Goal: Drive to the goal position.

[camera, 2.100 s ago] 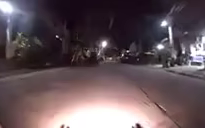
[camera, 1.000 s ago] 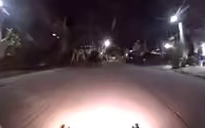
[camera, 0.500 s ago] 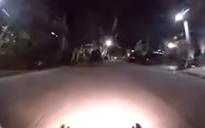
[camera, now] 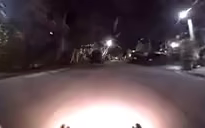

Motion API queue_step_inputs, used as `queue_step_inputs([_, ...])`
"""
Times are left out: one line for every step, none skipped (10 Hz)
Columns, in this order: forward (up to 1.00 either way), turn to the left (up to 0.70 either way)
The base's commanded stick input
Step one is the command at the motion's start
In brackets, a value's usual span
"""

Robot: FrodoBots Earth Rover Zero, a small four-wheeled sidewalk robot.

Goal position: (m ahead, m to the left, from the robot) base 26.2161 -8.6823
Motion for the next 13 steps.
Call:
queue_step_inputs([0.85,0.00])
queue_step_inputs([0.85,0.00])
queue_step_inputs([0.85,0.00])
queue_step_inputs([0.85,-0.03])
queue_step_inputs([0.85,-0.12])
queue_step_inputs([0.85,-0.33])
queue_step_inputs([0.85,-0.34])
queue_step_inputs([0.85,-0.34])
queue_step_inputs([0.85,-0.32])
queue_step_inputs([0.85,-0.15])
queue_step_inputs([0.85,0.00])
queue_step_inputs([0.85,-0.01])
queue_step_inputs([0.85,-0.19])
